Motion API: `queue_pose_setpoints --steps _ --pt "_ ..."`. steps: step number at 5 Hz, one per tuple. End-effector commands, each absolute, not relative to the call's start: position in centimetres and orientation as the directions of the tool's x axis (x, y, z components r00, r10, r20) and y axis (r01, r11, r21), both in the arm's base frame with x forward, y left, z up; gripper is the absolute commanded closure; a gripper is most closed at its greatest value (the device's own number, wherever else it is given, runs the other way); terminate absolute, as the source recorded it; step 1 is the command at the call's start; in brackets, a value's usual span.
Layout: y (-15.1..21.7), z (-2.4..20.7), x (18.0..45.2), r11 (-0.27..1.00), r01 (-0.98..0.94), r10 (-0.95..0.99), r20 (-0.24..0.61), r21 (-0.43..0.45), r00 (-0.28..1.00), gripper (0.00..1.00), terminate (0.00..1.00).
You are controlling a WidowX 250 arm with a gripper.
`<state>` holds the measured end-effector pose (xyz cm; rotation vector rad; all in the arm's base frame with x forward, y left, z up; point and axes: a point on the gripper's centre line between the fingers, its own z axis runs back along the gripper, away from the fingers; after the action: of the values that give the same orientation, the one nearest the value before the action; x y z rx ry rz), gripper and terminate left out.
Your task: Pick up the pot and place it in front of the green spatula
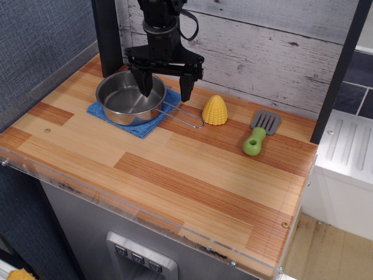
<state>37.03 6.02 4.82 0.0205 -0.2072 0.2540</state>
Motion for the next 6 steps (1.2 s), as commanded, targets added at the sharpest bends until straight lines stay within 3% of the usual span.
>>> queue_pose_setpoints --steps 1,2,3,5,6 --pt "7.0 4.9 38.1 0.966 -0.257 0.248 0.225 0.012 0.942 0.0 0.0" --pt "7.3 4.3 37.9 0.965 -0.263 0.253 0.209 0.022 0.945 0.0 0.0" --pt "7.2 4.1 37.9 0.967 -0.255 0.246 0.202 0.019 0.948 1.0 0.0" --pt "6.7 5.5 37.8 0.978 -0.211 0.207 0.214 -0.006 0.955 1.0 0.0" --pt "6.8 8.8 36.8 0.968 -0.249 0.235 0.297 0.009 0.925 1.0 0.0"
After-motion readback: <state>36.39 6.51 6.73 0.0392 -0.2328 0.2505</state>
